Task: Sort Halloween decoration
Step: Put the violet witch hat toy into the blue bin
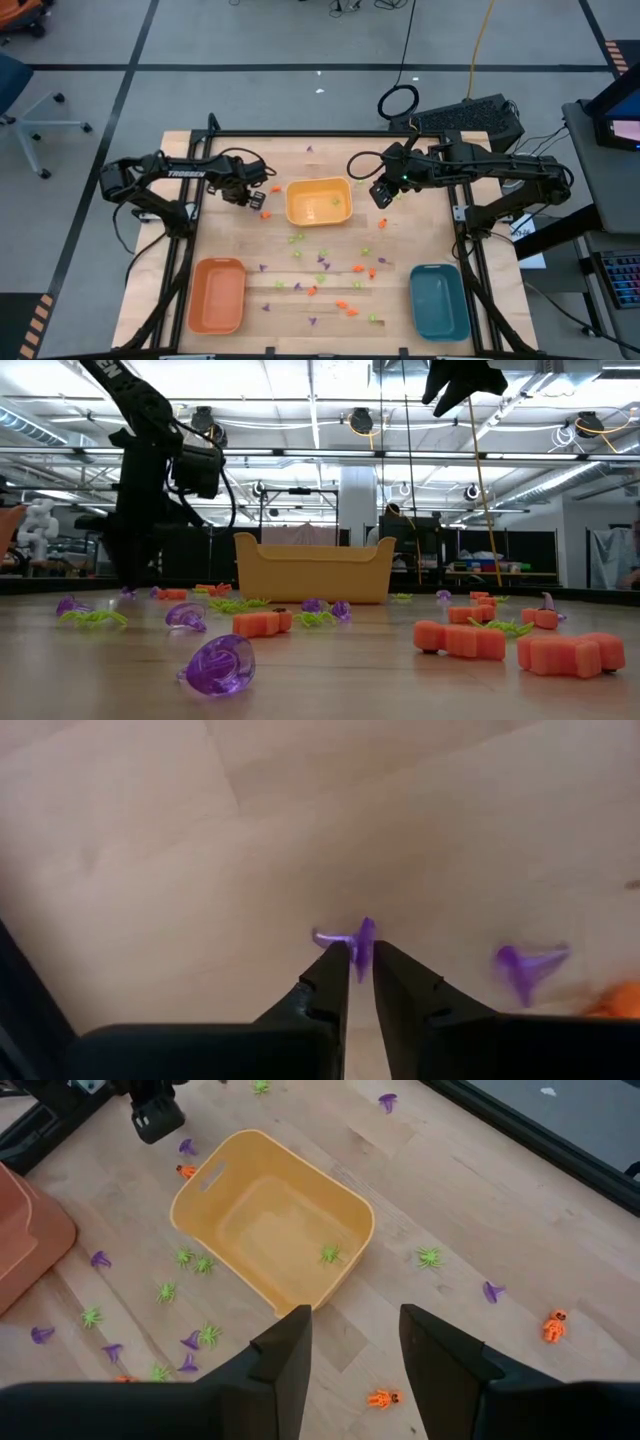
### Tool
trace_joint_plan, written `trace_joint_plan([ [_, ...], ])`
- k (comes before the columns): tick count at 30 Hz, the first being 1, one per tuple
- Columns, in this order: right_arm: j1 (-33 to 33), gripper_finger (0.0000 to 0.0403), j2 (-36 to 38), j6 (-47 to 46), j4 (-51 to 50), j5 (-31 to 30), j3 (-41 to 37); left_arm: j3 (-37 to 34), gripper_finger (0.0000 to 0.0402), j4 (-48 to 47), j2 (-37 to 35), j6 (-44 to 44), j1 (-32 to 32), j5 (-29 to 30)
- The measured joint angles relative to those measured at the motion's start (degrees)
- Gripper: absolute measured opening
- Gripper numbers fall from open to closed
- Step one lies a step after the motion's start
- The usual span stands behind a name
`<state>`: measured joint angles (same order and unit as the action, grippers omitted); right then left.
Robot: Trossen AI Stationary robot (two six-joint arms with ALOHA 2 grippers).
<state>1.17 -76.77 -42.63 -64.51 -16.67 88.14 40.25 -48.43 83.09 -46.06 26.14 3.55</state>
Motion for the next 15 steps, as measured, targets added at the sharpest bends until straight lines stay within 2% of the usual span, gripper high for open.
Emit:
trace_joint_plan([
  [7,0.00,0.0141,0.00,0.03,0.00,0.00,0.00,-0.70,0.0039,-0.04,-0.02,0.02,-1.62,1.50],
  [12,0.00,0.0141,0.00,0.04,0.00,0.00,0.00,-0.70,0.0009,-0.06,-0.05,0.02,-2.70,1.89],
  [15,0.00,0.0141,0.00,0.04,0.00,0.00,0.00,-0.70,0.0005,-0.10,-0.21,0.02,-3.37,1.88],
])
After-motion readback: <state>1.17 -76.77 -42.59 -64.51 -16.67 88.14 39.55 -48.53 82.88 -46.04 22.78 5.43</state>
